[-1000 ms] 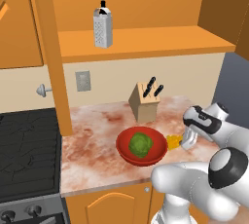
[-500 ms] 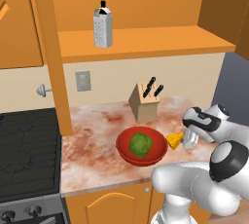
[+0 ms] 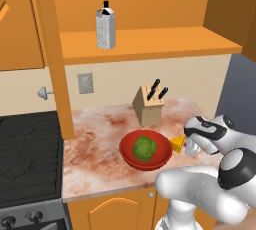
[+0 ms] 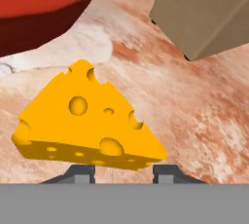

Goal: Pick the cheese from the fridge and the cheese grater from the cabinet and place them next to the salad bowl.

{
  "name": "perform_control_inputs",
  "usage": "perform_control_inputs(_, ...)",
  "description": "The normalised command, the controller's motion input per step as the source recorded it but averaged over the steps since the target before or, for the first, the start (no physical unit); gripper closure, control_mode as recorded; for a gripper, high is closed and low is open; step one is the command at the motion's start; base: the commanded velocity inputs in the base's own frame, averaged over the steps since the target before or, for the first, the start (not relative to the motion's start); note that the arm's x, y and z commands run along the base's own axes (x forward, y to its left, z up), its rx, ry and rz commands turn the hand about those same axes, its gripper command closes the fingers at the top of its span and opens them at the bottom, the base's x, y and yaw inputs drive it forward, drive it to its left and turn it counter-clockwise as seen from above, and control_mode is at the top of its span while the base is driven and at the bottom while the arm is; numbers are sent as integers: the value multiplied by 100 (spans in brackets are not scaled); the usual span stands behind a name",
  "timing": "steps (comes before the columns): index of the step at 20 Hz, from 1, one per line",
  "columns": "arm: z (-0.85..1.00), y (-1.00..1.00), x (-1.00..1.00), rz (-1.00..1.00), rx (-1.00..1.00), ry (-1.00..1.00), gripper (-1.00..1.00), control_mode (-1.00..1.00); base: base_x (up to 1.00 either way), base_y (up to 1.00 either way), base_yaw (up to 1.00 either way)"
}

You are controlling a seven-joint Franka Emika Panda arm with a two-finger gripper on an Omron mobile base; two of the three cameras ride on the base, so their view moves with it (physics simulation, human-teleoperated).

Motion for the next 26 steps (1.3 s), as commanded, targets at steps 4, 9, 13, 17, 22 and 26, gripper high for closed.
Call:
perform_control_inputs(4,20,-12,0,0,3,-10,-100,-100,0,0,0)
perform_control_inputs(9,35,-10,0,0,3,-7,-100,-100,0,0,0)
perform_control_inputs(13,64,2,0,0,0,0,-100,-100,0,0,0)
perform_control_inputs(17,91,4,-2,-9,0,0,-100,-100,0,0,0)
perform_control_inputs(22,88,0,-18,-23,0,3,-100,-100,0,0,0)
perform_control_inputs(26,58,1,-55,-40,4,1,-100,-100,0,0,0)
